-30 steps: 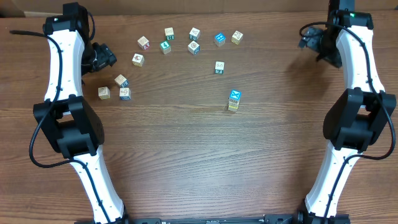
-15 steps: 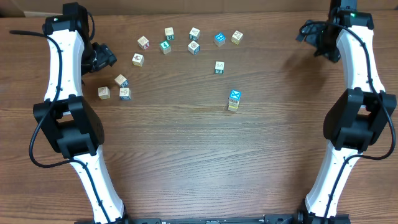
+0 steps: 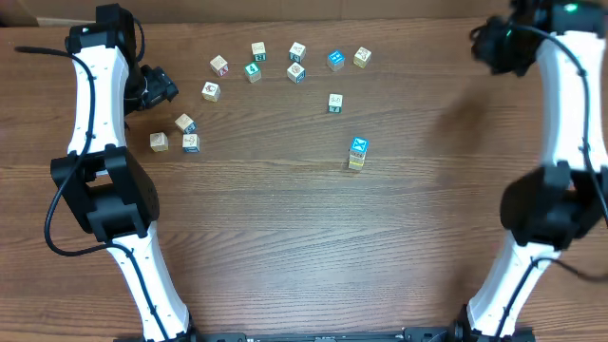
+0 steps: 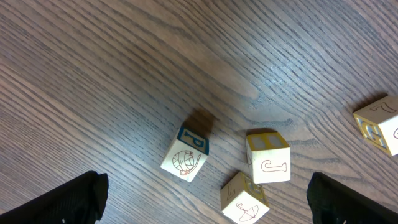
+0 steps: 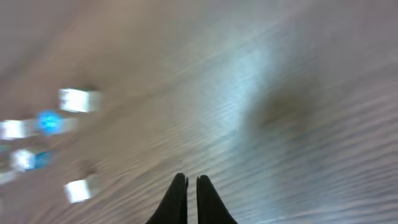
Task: Form a tower
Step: 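Swing the right arm toward the upper-center blocks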
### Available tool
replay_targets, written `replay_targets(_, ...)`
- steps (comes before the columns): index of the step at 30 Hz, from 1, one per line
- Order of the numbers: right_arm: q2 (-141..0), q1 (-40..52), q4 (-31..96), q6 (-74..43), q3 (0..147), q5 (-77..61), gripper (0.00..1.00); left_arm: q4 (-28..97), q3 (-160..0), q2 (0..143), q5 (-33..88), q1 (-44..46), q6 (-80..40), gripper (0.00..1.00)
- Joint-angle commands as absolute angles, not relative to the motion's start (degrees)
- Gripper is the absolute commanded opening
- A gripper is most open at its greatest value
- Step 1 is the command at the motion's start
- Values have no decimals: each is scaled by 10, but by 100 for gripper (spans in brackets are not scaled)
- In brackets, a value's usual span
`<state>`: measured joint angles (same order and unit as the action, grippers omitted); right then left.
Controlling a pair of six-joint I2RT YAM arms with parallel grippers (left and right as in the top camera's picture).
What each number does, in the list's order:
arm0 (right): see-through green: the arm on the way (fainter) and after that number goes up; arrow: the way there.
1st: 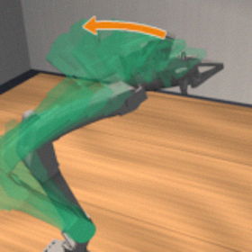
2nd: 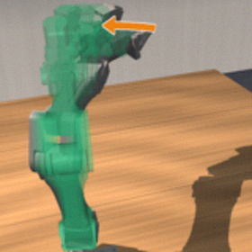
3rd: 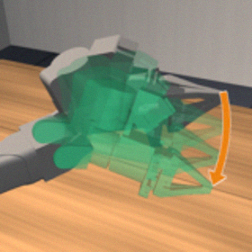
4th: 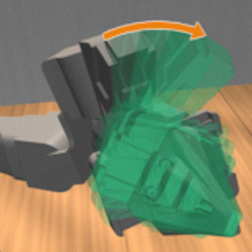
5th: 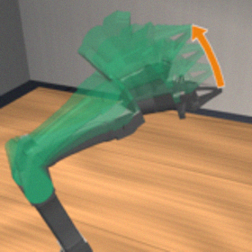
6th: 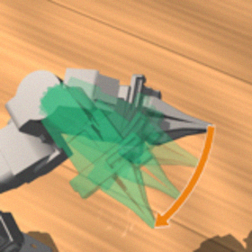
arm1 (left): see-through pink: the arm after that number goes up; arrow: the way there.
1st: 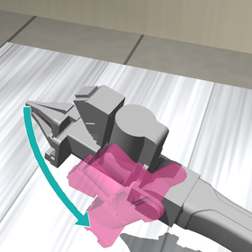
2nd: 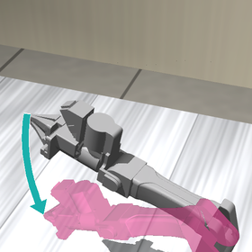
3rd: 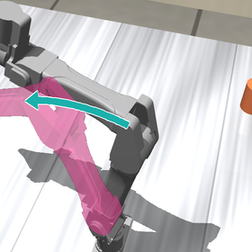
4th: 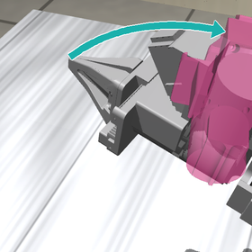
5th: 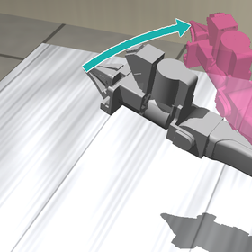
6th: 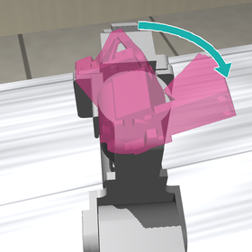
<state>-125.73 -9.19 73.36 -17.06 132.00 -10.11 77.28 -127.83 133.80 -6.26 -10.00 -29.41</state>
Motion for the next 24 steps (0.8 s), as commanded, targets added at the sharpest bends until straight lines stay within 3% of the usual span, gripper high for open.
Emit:
replay_targets(1,-1153,-60,751,-162,1416,-108,4,773,-1290,1345,-66,-97,-281,100)
replay_targets(6,-1134,-20,771,-149,1470,-108,4,773,-1290,1345,-66,-97,-281,100)
replay_targets(14,-1140,97,772,-134,1483,-100,17,773,-1290,1345,-66,-97,-281,100)
replay_targets(19,-1159,184,742,-137,1481,-72,44,773,-1290,1345,-66,-97,-281,100)
replay_targets(24,-1184,234,732,-137,1472,-45,59,773,-1290,1345,-66,-97,-281,99)
